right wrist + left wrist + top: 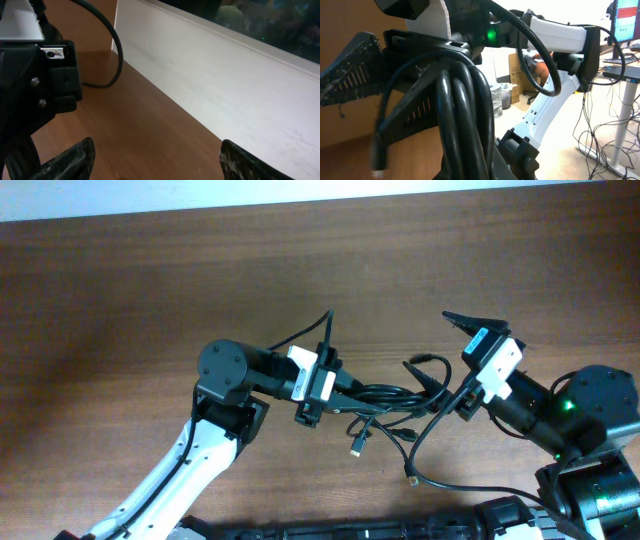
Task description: Untangle cables
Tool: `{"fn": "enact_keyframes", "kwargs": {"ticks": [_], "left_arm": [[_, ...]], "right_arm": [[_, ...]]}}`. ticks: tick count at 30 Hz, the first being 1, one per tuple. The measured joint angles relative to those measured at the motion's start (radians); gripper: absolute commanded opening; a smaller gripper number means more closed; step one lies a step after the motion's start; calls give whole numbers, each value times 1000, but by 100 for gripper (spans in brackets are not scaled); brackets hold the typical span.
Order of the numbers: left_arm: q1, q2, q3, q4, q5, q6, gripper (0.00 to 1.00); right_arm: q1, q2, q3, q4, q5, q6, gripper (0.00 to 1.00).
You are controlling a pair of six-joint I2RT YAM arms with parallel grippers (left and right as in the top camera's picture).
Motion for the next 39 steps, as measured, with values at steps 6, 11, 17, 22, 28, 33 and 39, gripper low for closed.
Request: {"fn": "enact_keyframes", "kwargs": {"ticks": [6,11,17,22,28,33,39], "left_arm": [[19,0,0,-1,-7,0,0],[90,0,0,0,-7,0,0],[109,0,0,0,-16,0,0],[167,0,0,0,-15,0,0],[173,0,0,-25,-76,-48,0],[176,0,0,-60,-260,-192,0],[177,0,0,-60,-361,-324,0]], "right_arm": [[2,0,0,-49,45,2,79],[3,2,1,-163,72,4,79],[3,2,1,-177,65,4,79],[3,2,1,-177,9,5,79],[3,2,1,-172,64,4,85],[6,2,1,-181,318,19,94],[8,2,1,-167,349,104,95]]}}
